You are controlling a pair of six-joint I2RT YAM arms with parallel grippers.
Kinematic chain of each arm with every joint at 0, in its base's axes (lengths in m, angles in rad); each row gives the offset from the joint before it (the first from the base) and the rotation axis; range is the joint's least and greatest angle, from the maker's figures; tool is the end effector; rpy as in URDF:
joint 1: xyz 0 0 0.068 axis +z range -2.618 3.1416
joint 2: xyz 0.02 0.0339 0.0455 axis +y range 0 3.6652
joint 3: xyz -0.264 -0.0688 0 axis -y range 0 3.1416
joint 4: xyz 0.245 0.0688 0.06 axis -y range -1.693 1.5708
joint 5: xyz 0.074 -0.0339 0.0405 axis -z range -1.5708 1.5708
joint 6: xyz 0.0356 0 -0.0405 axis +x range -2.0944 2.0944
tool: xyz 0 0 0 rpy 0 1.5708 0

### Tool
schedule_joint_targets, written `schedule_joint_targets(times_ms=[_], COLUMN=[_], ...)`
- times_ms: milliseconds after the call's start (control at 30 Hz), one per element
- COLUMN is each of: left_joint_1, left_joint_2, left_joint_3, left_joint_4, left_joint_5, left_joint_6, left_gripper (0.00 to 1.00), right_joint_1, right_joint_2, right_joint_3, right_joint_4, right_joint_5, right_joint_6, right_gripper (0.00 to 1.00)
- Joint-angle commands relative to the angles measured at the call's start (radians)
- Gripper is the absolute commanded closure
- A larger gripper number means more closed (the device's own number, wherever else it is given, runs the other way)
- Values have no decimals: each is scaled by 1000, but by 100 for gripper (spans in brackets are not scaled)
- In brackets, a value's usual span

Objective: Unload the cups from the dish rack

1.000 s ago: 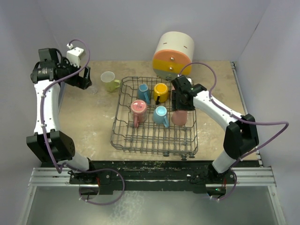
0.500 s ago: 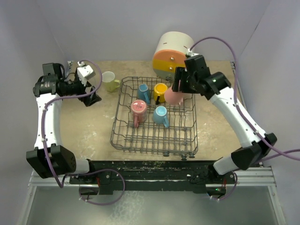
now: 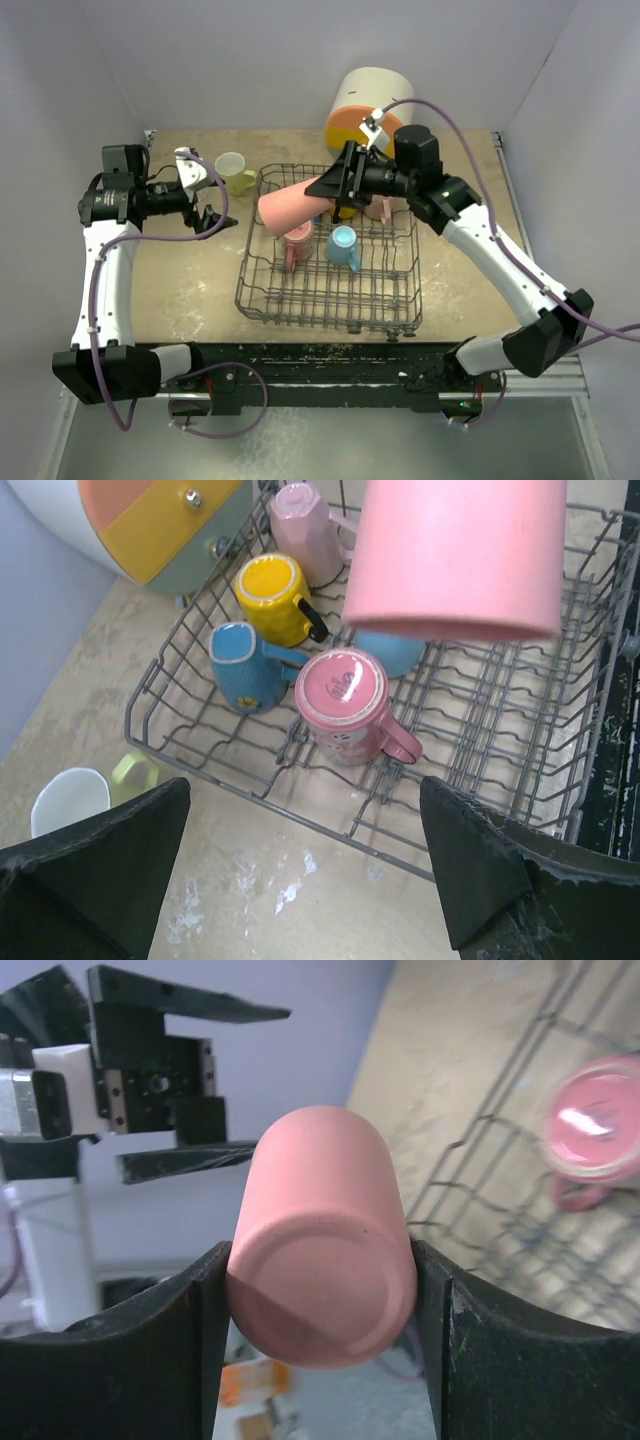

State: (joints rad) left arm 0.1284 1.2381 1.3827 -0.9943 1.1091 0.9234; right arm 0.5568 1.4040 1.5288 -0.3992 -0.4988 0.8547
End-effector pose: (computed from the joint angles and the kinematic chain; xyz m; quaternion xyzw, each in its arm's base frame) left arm 0.2291 -0.0026 0.3902 0.4792 0.6615 -0.2756 0.5067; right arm 0.2568 0.1799 0.4353 -0.0327 0.7861 0.5292 0.3177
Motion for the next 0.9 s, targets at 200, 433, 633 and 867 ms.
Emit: schedule_joint_targets(times_ms=[200, 433, 633, 867], left_joint_1=[-3, -4, -15, -29], left_joint_2=[-95, -184, -225, -229], left_joint_3=[4, -34, -85, -86], left_joint_4=[86, 402, 730, 631], left_joint_5=[209, 287, 330, 332], left_joint_6=[-140, -548, -890, -818], left_gripper=[1, 7, 13, 29], right_joint_1=[23, 67, 120, 148], right_joint_2=[-28, 3, 28, 38], right_joint_3=[-294, -346, -316, -334], right_joint_4=[920, 1113, 1154, 1227], right_joint_5=[-334, -318, -293, -272], right_joint_6=[629, 764, 792, 839], right_gripper=[79, 78, 78, 78])
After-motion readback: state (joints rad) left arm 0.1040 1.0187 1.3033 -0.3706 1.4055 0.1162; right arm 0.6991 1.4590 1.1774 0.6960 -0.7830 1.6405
